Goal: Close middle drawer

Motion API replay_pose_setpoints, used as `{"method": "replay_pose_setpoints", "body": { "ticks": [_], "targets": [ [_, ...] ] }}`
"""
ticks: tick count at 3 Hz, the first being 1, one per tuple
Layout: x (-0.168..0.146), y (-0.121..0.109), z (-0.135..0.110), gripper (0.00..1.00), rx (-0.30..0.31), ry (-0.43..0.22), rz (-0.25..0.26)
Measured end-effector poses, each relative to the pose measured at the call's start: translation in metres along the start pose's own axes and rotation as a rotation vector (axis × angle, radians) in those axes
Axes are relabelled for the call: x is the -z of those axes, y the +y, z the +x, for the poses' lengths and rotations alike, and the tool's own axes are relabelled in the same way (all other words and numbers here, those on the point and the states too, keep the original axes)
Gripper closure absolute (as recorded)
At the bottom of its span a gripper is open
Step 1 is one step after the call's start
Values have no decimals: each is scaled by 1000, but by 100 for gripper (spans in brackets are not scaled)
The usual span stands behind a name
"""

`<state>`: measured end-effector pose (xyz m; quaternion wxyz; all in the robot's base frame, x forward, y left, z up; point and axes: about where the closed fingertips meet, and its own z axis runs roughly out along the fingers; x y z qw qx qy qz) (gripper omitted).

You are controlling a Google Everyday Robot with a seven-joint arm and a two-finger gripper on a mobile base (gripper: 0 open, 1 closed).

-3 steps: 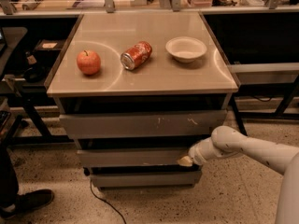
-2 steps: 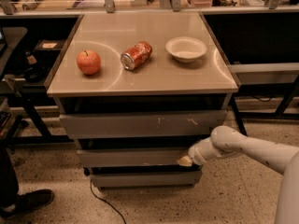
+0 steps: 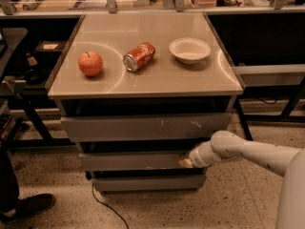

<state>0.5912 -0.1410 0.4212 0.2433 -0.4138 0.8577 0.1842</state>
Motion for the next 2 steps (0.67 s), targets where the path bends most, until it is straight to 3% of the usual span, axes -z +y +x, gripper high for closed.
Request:
{"method": "replay_pose_setpoints", "body": {
  "ticks": [1, 2],
  "targets": [
    [-5, -7, -7, 100, 0, -12, 53],
    [-5, -6, -6, 100, -2, -10, 47]
  ]
}}
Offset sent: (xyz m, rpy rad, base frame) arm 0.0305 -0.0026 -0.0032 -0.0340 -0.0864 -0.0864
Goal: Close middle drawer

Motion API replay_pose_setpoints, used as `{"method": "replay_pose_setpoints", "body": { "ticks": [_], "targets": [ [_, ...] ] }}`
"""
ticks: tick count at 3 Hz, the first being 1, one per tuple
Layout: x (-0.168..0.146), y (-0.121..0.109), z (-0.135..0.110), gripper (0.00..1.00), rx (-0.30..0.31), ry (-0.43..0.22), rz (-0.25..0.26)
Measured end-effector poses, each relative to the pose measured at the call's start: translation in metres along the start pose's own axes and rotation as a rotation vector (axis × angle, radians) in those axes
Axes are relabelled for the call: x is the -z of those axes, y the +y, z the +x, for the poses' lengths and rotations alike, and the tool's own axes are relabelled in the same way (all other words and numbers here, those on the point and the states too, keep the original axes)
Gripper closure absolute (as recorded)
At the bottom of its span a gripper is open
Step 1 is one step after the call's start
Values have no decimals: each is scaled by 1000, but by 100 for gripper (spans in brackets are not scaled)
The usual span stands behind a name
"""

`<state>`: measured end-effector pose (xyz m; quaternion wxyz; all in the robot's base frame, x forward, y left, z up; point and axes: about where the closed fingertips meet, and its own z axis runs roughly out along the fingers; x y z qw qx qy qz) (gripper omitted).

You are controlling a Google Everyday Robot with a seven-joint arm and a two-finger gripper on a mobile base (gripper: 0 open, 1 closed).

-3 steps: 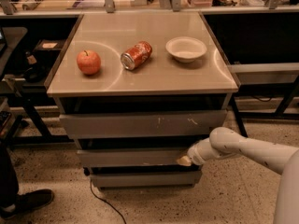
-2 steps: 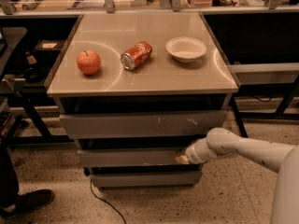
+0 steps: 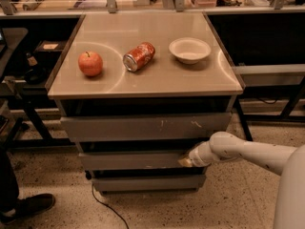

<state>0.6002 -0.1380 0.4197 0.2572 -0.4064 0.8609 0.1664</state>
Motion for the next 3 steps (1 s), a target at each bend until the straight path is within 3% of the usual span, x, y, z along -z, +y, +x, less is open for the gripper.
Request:
{"method": "replay_pose_setpoints", "body": {
  "ticks": [1, 2, 3],
  "targets": [
    [32, 10, 33, 100, -79, 72, -39],
    [120, 30, 99, 100, -251, 232, -41],
    [154, 39, 110, 88, -296, 283, -43]
  ]
}}
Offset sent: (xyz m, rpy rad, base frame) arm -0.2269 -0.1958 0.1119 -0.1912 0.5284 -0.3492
